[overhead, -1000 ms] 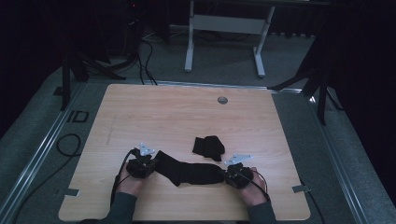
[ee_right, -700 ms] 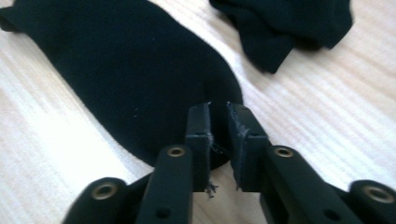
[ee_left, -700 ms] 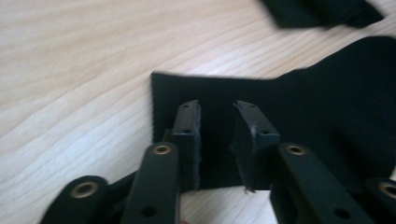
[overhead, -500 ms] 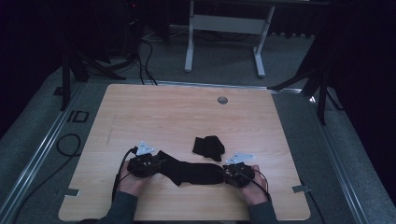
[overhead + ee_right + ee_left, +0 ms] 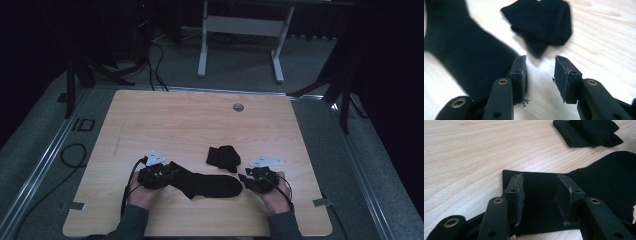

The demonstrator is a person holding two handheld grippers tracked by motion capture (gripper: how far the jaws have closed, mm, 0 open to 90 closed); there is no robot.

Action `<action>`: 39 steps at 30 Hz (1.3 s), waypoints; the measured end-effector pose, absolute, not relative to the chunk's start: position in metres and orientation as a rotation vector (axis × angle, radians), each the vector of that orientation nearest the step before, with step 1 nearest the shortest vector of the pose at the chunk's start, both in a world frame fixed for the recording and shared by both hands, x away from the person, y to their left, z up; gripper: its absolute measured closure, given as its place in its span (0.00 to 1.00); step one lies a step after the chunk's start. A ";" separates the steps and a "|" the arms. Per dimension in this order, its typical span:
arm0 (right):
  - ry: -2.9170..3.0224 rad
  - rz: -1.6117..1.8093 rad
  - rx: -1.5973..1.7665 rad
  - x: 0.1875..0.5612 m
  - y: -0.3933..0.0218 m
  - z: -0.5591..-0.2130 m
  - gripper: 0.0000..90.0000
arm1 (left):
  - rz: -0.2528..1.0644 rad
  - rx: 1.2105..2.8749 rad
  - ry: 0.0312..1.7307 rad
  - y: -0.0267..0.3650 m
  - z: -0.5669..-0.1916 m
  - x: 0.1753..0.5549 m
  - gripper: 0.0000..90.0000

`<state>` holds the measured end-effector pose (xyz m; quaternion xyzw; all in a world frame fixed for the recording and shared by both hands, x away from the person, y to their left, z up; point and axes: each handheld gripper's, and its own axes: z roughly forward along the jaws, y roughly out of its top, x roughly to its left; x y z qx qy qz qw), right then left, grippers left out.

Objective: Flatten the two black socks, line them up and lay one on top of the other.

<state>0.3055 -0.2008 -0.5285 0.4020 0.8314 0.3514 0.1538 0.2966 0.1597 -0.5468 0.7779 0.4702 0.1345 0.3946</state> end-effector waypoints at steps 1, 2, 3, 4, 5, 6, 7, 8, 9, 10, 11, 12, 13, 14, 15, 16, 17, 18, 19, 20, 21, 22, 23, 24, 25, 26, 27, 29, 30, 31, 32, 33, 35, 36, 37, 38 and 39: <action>2.380 1.003 1.162 0.308 -0.201 -0.527 0.67 | 0.341 1.971 1.191 0.159 -0.547 0.296 0.65; 2.380 1.003 1.162 0.308 -0.201 -0.527 0.67 | 0.341 1.971 1.191 0.159 -0.547 0.296 0.65; 2.375 0.995 1.165 0.310 -0.202 -0.527 0.67 | 0.348 1.968 1.189 0.158 -0.547 0.296 0.65; 2.366 0.984 1.173 0.314 -0.202 -0.525 0.67 | 0.350 1.965 1.188 0.158 -0.547 0.296 0.65; 2.361 0.981 1.176 0.316 -0.202 -0.525 0.67 | 0.352 1.965 1.182 0.157 -0.547 0.296 0.65; 2.357 0.978 1.178 0.317 -0.202 -0.525 0.67 | 0.362 1.970 1.175 0.157 -0.546 0.295 0.65; 2.352 0.972 1.182 0.320 -0.202 -0.524 0.67 | 0.367 1.969 1.175 0.157 -0.546 0.295 0.65; 2.347 0.971 1.185 0.321 -0.202 -0.523 0.67 | 0.372 1.966 1.177 0.156 -0.546 0.294 0.65; 2.343 0.969 1.192 0.324 -0.202 -0.523 0.67 | 0.382 1.959 1.181 0.156 -0.546 0.294 0.65; 2.341 0.966 1.198 0.327 -0.202 -0.522 0.67 | 0.389 1.960 1.182 0.157 -0.545 0.294 0.65; 2.345 0.965 1.200 0.330 -0.201 -0.522 0.67 | 0.388 1.960 1.185 0.157 -0.546 0.294 0.65; 2.347 0.960 1.206 0.333 -0.200 -0.521 0.68 | 0.386 1.958 1.192 0.158 -0.546 0.295 0.65; 2.347 0.956 1.211 0.336 -0.199 -0.520 0.68 | 0.386 1.958 1.196 0.158 -0.546 0.295 0.65; 2.349 0.962 1.219 0.340 -0.198 -0.518 0.68 | 0.384 1.958 1.200 0.158 -0.547 0.296 0.65; 2.345 0.972 1.235 0.345 -0.196 -0.516 0.68 | 0.384 1.960 1.200 0.158 -0.547 0.296 0.65; 2.341 0.975 1.248 0.349 -0.195 -0.515 0.69 | 0.385 1.964 1.200 0.157 -0.547 0.296 0.64; 2.334 0.977 1.259 0.353 -0.194 -0.515 0.70 | 0.386 1.964 1.199 0.157 -0.547 0.296 0.64; 2.325 0.972 1.270 0.358 -0.192 -0.514 0.72 | 0.389 1.966 1.197 0.156 -0.547 0.296 0.64; 2.317 0.966 1.289 0.364 -0.190 -0.515 0.74 | 0.391 1.966 1.196 0.156 -0.547 0.296 0.64; 2.317 0.964 1.304 0.368 -0.189 -0.516 0.76 | 0.392 1.965 1.196 0.156 -0.547 0.296 0.64; 2.321 0.964 1.331 0.373 -0.187 -0.518 0.77 | 0.393 1.965 1.198 0.157 -0.547 0.296 0.64; 2.330 0.958 1.354 0.379 -0.186 -0.521 0.77 | 0.396 1.965 1.199 0.157 -0.547 0.296 0.64; 2.334 0.940 1.372 0.383 -0.184 -0.524 0.77 | 0.396 1.965 1.201 0.157 -0.547 0.296 0.64; 2.336 0.925 1.385 0.386 -0.183 -0.527 0.77 | 0.395 1.967 1.202 0.158 -0.547 0.296 0.64; 2.341 0.908 1.412 0.391 -0.181 -0.531 0.78 | 0.397 1.968 1.204 0.157 -0.547 0.296 0.64; 2.344 0.883 1.436 0.393 -0.180 -0.535 0.79 | 0.397 1.969 1.203 0.157 -0.547 0.296 0.64; 2.341 0.859 1.461 0.395 -0.180 -0.537 0.80 | 0.399 1.972 1.200 0.157 -0.547 0.296 0.64; 2.353 0.844 1.506 0.399 -0.180 -0.544 0.82 | 0.400 1.974 1.199 0.157 -0.547 0.296 0.64; 2.353 0.850 1.506 0.398 -0.179 -0.545 0.83 | 0.402 1.974 1.198 0.156 -0.548 0.296 0.64; 2.357 0.846 1.491 0.398 -0.178 -0.545 0.85 | 0.403 1.977 1.197 0.156 -0.548 0.296 0.64; 2.361 0.839 1.487 0.398 -0.178 -0.544 0.88 | 0.403 1.978 1.199 0.156 -0.548 0.296 0.64; 2.366 0.832 1.483 0.397 -0.177 -0.544 0.91 | 0.403 1.979 1.201 0.156 -0.548 0.296 0.64; 2.372 0.812 1.456 0.396 -0.173 -0.544 0.95 | 0.404 1.982 1.201 0.155 -0.548 0.296 0.64; 2.371 0.798 1.438 0.395 -0.171 -0.544 0.96 | 0.405 1.984 1.200 0.155 -0.548 0.296 0.64; 2.371 0.778 1.422 0.395 -0.169 -0.544 0.97 | 0.403 1.986 1.200 0.155 -0.549 0.296 0.64; 2.370 0.771 1.416 0.395 -0.168 -0.544 0.97 | 0.404 1.987 1.200 0.155 -0.549 0.296 0.64; 2.367 0.771 1.421 0.395 -0.168 -0.544 0.97 | 0.403 1.987 1.199 0.155 -0.549 0.296 0.64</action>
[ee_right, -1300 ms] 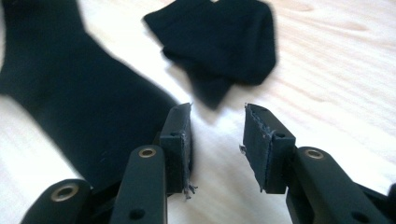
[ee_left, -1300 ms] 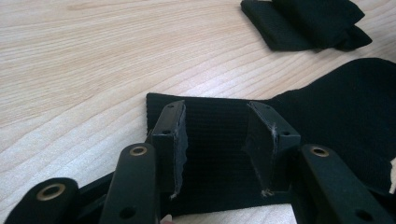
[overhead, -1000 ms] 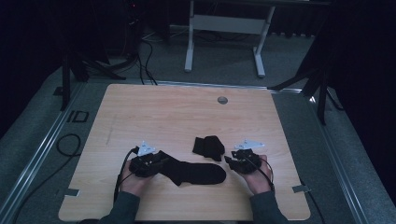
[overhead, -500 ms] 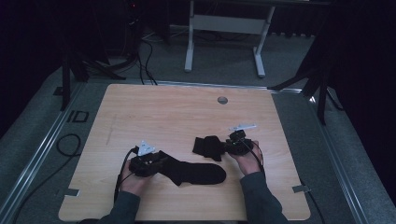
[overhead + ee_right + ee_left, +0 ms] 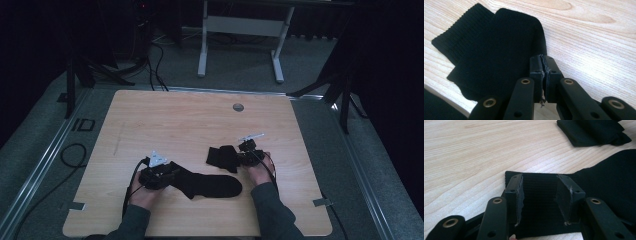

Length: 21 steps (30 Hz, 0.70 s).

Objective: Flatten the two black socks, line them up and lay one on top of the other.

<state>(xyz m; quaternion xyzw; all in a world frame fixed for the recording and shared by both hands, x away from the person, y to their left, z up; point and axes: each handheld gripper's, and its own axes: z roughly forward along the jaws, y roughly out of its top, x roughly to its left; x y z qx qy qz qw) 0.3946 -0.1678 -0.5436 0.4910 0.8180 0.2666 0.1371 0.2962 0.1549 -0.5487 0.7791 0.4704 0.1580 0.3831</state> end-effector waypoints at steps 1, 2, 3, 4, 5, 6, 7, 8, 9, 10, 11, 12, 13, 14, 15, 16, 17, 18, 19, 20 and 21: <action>2.367 0.781 1.432 0.395 -0.168 -0.544 0.97 | 0.401 1.989 1.198 0.155 -0.549 0.296 0.64; 2.370 0.800 1.454 0.396 -0.170 -0.544 0.98 | 0.401 1.991 1.198 0.155 -0.549 0.297 0.64; 2.367 0.824 1.489 0.397 -0.171 -0.543 0.98 | 0.401 1.991 1.200 0.154 -0.549 0.297 0.64; 2.366 0.850 1.498 0.396 -0.173 -0.542 0.98 | 0.399 1.991 1.199 0.154 -0.550 0.297 0.64; 2.366 0.867 1.499 0.396 -0.173 -0.541 0.98 | 0.398 1.988 1.202 0.154 -0.550 0.297 0.64; 2.362 0.884 1.491 0.394 -0.174 -0.538 0.98 | 0.398 1.988 1.201 0.154 -0.550 0.298 0.64; 2.354 0.900 1.483 0.393 -0.174 -0.535 0.98 | 0.397 1.987 1.202 0.154 -0.550 0.298 0.64; 2.349 0.911 1.475 0.391 -0.173 -0.531 0.98 | 0.397 1.987 1.203 0.154 -0.550 0.298 0.64; 2.343 0.921 1.465 0.390 -0.173 -0.528 0.98 | 0.398 1.989 1.202 0.154 -0.550 0.297 0.64; 2.338 0.928 1.455 0.389 -0.173 -0.524 0.98 | 0.400 1.991 1.200 0.154 -0.549 0.297 0.64; 2.336 0.932 1.446 0.388 -0.174 -0.522 0.98 | 0.402 1.992 1.200 0.154 -0.549 0.297 0.64; 2.333 0.937 1.438 0.387 -0.174 -0.519 0.98 | 0.402 1.991 1.200 0.154 -0.549 0.297 0.64; 2.330 0.943 1.429 0.387 -0.174 -0.517 0.98 | 0.404 1.991 1.201 0.154 -0.549 0.297 0.64; 2.328 0.950 1.424 0.386 -0.174 -0.514 0.98 | 0.404 1.992 1.200 0.154 -0.549 0.297 0.63; 2.325 0.957 1.419 0.385 -0.174 -0.512 0.98 | 0.405 1.992 1.201 0.154 -0.549 0.297 0.63; 2.317 0.970 1.414 0.384 -0.175 -0.509 0.98 | 0.404 1.991 1.202 0.154 -0.550 0.297 0.63; 2.316 0.979 1.409 0.383 -0.175 -0.507 0.98 | 0.403 1.990 1.203 0.154 -0.550 0.297 0.63; 2.307 0.996 1.403 0.382 -0.175 -0.504 0.98 | 0.402 1.990 1.203 0.154 -0.550 0.297 0.63; 2.302 1.004 1.401 0.381 -0.176 -0.502 0.98 | 0.401 1.990 1.203 0.154 -0.550 0.298 0.63; 2.296 1.009 1.387 0.380 -0.176 -0.499 0.98 | 0.401 1.990 1.203 0.154 -0.550 0.298 0.63; 2.293 1.013 1.384 0.380 -0.176 -0.497 0.98 | 0.400 1.990 1.204 0.154 -0.550 0.298 0.62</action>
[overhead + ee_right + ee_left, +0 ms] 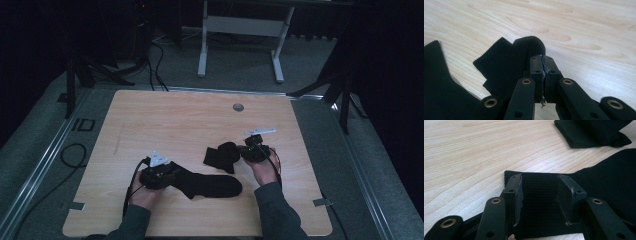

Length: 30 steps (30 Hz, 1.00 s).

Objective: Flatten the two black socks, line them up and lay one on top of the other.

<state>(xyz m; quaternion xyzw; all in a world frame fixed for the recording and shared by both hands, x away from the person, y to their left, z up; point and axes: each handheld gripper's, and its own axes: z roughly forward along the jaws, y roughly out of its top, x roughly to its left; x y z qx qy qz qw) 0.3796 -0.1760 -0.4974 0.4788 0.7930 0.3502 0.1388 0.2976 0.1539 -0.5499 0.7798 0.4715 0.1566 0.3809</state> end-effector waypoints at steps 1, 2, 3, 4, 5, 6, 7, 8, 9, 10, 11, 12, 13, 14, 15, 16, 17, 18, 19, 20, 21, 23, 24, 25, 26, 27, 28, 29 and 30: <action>2.289 1.015 1.380 0.379 -0.177 -0.495 0.98 | 0.400 1.991 1.203 0.154 -0.550 0.297 0.62; 2.286 1.021 1.374 0.379 -0.177 -0.494 0.98 | 0.401 1.991 1.201 0.154 -0.550 0.297 0.62; 2.286 1.021 1.374 0.379 -0.177 -0.494 0.98 | 0.401 1.991 1.201 0.154 -0.550 0.297 0.62; 2.280 1.029 1.367 0.378 -0.178 -0.491 0.98 | 0.402 1.992 1.201 0.154 -0.549 0.297 0.62; 2.263 1.061 1.351 0.374 -0.181 -0.484 0.98 | 0.401 1.991 1.201 0.155 -0.549 0.297 0.62; 2.254 1.067 1.344 0.372 -0.182 -0.481 0.97 | 0.400 1.989 1.202 0.155 -0.549 0.297 0.62; 2.245 1.062 1.334 0.370 -0.184 -0.480 0.97 | 0.400 1.989 1.202 0.155 -0.549 0.297 0.62; 2.236 1.048 1.327 0.369 -0.186 -0.479 0.97 | 0.402 1.988 1.201 0.155 -0.549 0.297 0.62; 2.229 1.040 1.325 0.367 -0.188 -0.478 0.97 | 0.400 1.987 1.202 0.155 -0.549 0.297 0.62; 2.226 1.040 1.324 0.366 -0.191 -0.479 0.97 | 0.399 1.988 1.202 0.155 -0.549 0.298 0.62; 2.222 1.040 1.332 0.365 -0.195 -0.479 0.97 | 0.399 1.989 1.203 0.155 -0.549 0.298 0.62; 2.217 1.041 1.338 0.364 -0.198 -0.480 0.97 | 0.399 1.991 1.202 0.155 -0.549 0.298 0.62; 2.209 1.038 1.345 0.363 -0.202 -0.482 0.97 | 0.400 1.991 1.202 0.155 -0.549 0.298 0.61; 2.199 1.032 1.353 0.362 -0.205 -0.483 0.97 | 0.400 1.992 1.202 0.154 -0.549 0.297 0.61; 2.194 1.031 1.360 0.361 -0.209 -0.485 0.97 | 0.402 1.993 1.201 0.154 -0.549 0.297 0.61; 2.189 1.037 1.373 0.361 -0.213 -0.487 0.97 | 0.402 1.992 1.202 0.154 -0.550 0.297 0.61; 2.181 1.041 1.386 0.361 -0.218 -0.489 0.97 | 0.401 1.992 1.203 0.154 -0.550 0.297 0.61; 2.173 1.044 1.400 0.360 -0.222 -0.490 0.97 | 0.401 1.992 1.203 0.154 -0.550 0.298 0.61; 2.168 1.045 1.414 0.360 -0.225 -0.492 0.97 | 0.400 1.991 1.206 0.154 -0.550 0.297 0.61; 2.165 1.046 1.421 0.359 -0.229 -0.494 0.97 | 0.400 1.991 1.205 0.154 -0.550 0.297 0.61; 2.161 1.047 1.428 0.359 -0.231 -0.495 0.97 | 0.401 1.991 1.206 0.153 -0.550 0.297 0.61; 2.156 1.050 1.436 0.357 -0.236 -0.498 0.97 | 0.405 1.994 1.206 0.153 -0.550 0.297 0.60; 2.153 1.053 1.441 0.356 -0.238 -0.499 0.97 | 0.407 1.994 1.207 0.153 -0.550 0.297 0.60; 2.151 1.054 1.445 0.356 -0.240 -0.500 0.97 | 0.407 1.993 1.207 0.153 -0.550 0.297 0.60; 2.154 1.047 1.445 0.356 -0.241 -0.501 0.97 | 0.407 1.993 1.206 0.153 -0.550 0.297 0.60; 2.155 1.035 1.444 0.356 -0.242 -0.502 0.97 | 0.408 1.993 1.206 0.153 -0.550 0.297 0.60; 2.154 1.020 1.437 0.356 -0.243 -0.502 0.97 | 0.409 1.995 1.204 0.154 -0.550 0.297 0.60; 2.155 1.016 1.431 0.355 -0.245 -0.502 0.97 | 0.408 1.996 1.203 0.154 -0.549 0.297 0.60; 2.159 1.015 1.422 0.355 -0.246 -0.502 0.97 | 0.409 1.994 1.203 0.154 -0.549 0.297 0.60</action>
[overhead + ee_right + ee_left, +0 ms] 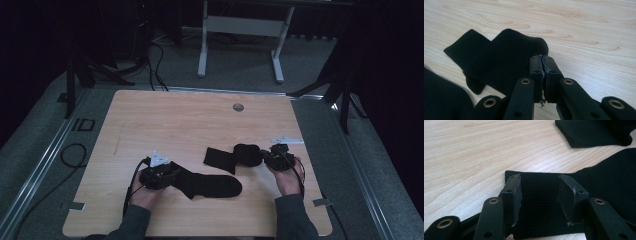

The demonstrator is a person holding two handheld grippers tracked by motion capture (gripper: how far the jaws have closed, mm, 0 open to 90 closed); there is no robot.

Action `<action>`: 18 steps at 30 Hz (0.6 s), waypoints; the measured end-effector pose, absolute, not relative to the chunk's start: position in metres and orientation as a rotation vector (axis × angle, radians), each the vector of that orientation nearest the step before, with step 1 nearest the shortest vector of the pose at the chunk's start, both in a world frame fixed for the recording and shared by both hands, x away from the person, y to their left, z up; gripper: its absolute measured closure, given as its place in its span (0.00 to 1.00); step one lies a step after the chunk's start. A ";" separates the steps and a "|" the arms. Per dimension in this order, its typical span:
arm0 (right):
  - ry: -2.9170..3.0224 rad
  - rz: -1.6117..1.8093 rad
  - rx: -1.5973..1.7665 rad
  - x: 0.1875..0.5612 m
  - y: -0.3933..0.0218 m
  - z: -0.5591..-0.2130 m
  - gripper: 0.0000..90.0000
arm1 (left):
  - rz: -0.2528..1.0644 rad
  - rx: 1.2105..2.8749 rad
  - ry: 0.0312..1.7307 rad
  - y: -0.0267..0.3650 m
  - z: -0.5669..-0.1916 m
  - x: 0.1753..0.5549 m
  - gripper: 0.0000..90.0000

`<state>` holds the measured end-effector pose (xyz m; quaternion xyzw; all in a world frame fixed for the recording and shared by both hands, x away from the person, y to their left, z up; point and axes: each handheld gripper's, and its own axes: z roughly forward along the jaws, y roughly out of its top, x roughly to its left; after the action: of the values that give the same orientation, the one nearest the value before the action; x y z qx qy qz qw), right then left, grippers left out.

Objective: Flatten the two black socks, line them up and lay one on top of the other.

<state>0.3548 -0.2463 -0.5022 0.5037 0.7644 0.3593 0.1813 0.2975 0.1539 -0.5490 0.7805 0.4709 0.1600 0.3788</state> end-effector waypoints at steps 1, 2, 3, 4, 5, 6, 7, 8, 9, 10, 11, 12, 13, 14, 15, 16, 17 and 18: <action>2.156 1.008 1.420 0.354 -0.248 -0.503 0.96 | 0.409 1.992 1.202 0.154 -0.549 0.297 0.60; 2.153 0.991 1.422 0.353 -0.249 -0.503 0.97 | 0.409 1.991 1.200 0.154 -0.549 0.298 0.60; 2.151 0.980 1.424 0.353 -0.251 -0.505 0.97 | 0.409 1.990 1.201 0.154 -0.549 0.297 0.60; 2.150 0.970 1.426 0.353 -0.252 -0.506 0.97 | 0.409 1.990 1.200 0.154 -0.549 0.297 0.60; 2.152 0.960 1.427 0.352 -0.253 -0.507 0.97 | 0.409 1.992 1.199 0.154 -0.548 0.297 0.60; 2.152 0.949 1.429 0.353 -0.254 -0.509 0.97 | 0.410 1.993 1.197 0.153 -0.548 0.297 0.60; 2.154 0.940 1.431 0.353 -0.255 -0.510 0.97 | 0.410 1.994 1.197 0.153 -0.548 0.297 0.60; 2.155 0.928 1.433 0.352 -0.256 -0.511 0.97 | 0.410 1.995 1.196 0.153 -0.548 0.297 0.60; 2.159 0.902 1.432 0.352 -0.257 -0.511 0.97 | 0.411 1.994 1.197 0.153 -0.548 0.297 0.60; 2.161 0.867 1.429 0.352 -0.257 -0.511 0.97 | 0.410 1.993 1.197 0.153 -0.548 0.297 0.60; 2.167 0.838 1.426 0.352 -0.257 -0.512 0.97 | 0.409 1.993 1.199 0.154 -0.548 0.298 0.60; 2.179 0.823 1.417 0.352 -0.258 -0.512 0.97 | 0.409 1.993 1.200 0.154 -0.548 0.298 0.60; 2.197 0.808 1.413 0.352 -0.258 -0.512 0.96 | 0.409 1.992 1.201 0.154 -0.548 0.298 0.60; 2.222 0.786 1.404 0.352 -0.258 -0.512 0.95 | 0.409 1.990 1.202 0.154 -0.548 0.298 0.60; 2.245 0.761 1.383 0.352 -0.258 -0.513 0.91 | 0.409 1.989 1.202 0.154 -0.548 0.298 0.60; 2.268 0.731 1.350 0.352 -0.257 -0.513 0.85 | 0.408 1.989 1.202 0.154 -0.548 0.298 0.60; 2.276 0.711 1.308 0.351 -0.255 -0.512 0.78 | 0.409 1.988 1.203 0.154 -0.548 0.298 0.60; 2.271 0.717 1.277 0.349 -0.254 -0.510 0.73 | 0.409 1.988 1.203 0.154 -0.548 0.298 0.60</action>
<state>0.3493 -0.2540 -0.5105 0.4613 0.8203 0.2588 0.2177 0.2979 0.1542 -0.5483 0.7788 0.4715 0.1603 0.3814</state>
